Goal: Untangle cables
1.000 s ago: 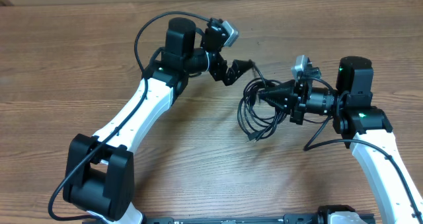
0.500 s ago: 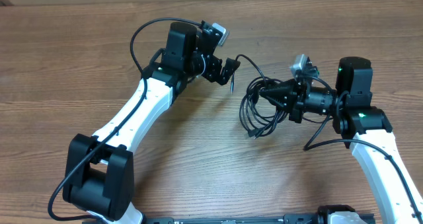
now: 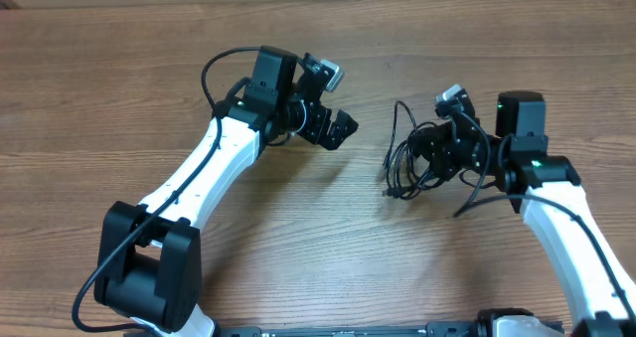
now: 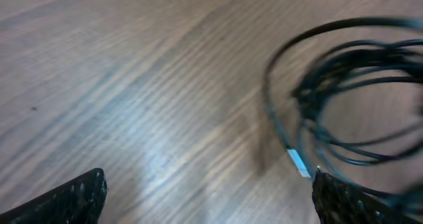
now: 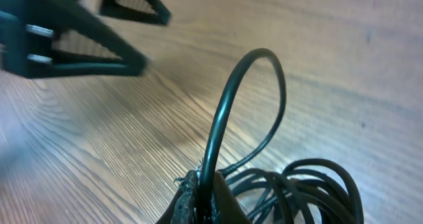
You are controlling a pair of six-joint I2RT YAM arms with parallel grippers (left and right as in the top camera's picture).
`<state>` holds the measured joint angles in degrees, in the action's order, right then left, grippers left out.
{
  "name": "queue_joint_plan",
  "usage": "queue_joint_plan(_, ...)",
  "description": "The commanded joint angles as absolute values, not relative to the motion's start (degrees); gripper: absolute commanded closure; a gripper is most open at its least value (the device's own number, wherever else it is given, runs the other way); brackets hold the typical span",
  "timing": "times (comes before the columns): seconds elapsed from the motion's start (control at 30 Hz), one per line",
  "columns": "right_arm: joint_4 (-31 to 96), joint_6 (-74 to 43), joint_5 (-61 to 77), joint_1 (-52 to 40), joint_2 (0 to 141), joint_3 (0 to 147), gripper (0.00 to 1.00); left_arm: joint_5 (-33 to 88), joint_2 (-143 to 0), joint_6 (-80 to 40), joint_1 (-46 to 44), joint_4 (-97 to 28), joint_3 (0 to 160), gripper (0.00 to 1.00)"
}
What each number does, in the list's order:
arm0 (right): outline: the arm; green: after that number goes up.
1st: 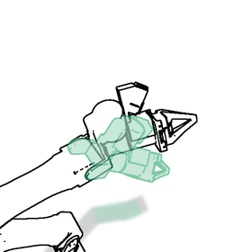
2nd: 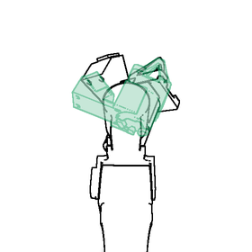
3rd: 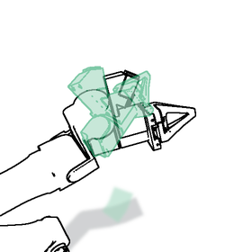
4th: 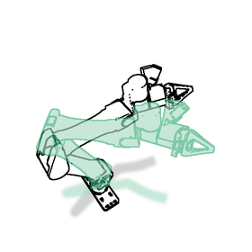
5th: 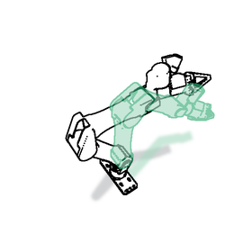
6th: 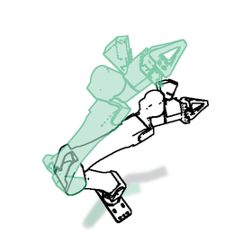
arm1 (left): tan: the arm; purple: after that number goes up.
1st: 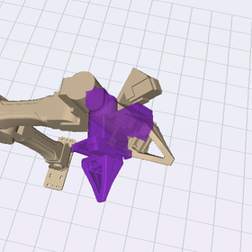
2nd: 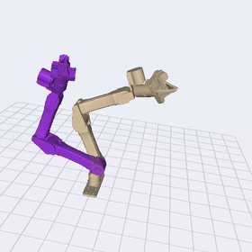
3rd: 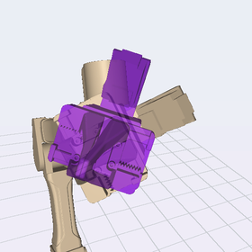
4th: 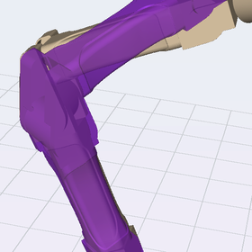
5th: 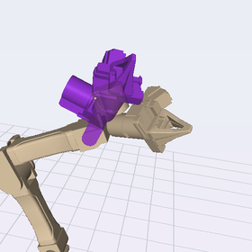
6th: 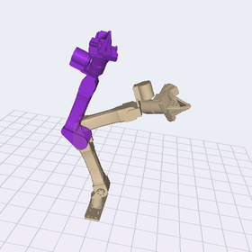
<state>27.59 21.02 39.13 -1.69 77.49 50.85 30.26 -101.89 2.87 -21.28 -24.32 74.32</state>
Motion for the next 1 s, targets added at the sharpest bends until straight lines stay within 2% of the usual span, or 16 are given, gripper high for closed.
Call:
queue_joint_plan(0.0,27.07,20.97,39.75,-1.93,80.73,52.47,0.96,35.75,-100.84,2.17,-21.15,-25.08,75.16,0.0)
queue_joint_plan(0.23,24.93,20.95,50.19,-3.97,84.16,52.47,0.96,36.01,-100.86,2.17,-21.19,-26.83,75.16,0.0)
queue_joint_plan(0.4,23.92,20.97,48.95,-6.13,84.25,52.47,0.96,35.53,-100.86,2.22,-21.19,-27.22,75.09,0.0)
queue_joint_plan(0.43,24.03,20.99,46.78,-6.39,84.25,52.47,0.92,35.44,-100.86,2.22,-21.19,-27.29,75.09,0.0)
queue_joint_plan(0.5,24.43,20.97,42.11,-6.55,84.36,52.47,0.73,35.44,-100.86,2.39,-21.19,-27.64,75.07,0.01)
queue_joint_plan(0.6,25.52,20.97,36.27,-6.52,84.47,52.47,0.31,35.4,-100.86,2.63,-21.19,-28.29,75.05,0.0)
queue_joint_plan(0.63,25.89,20.99,35.22,-6.52,84.47,52.47,0.28,35.4,-100.86,2.72,-21.19,-28.49,75.05,0.0)
queue_joint_plan(0.7,26.35,20.99,33.67,-6.52,84.47,52.47,0.27,35.4,-100.86,2.81,-21.19,-28.71,75.05,0.0)
queue_joint_plan(0.97,26.76,16.16,22.68,-6.31,84.47,52.47,0.32,35.42,-100.86,2.76,-21.19,-29.04,75.02,0.01)
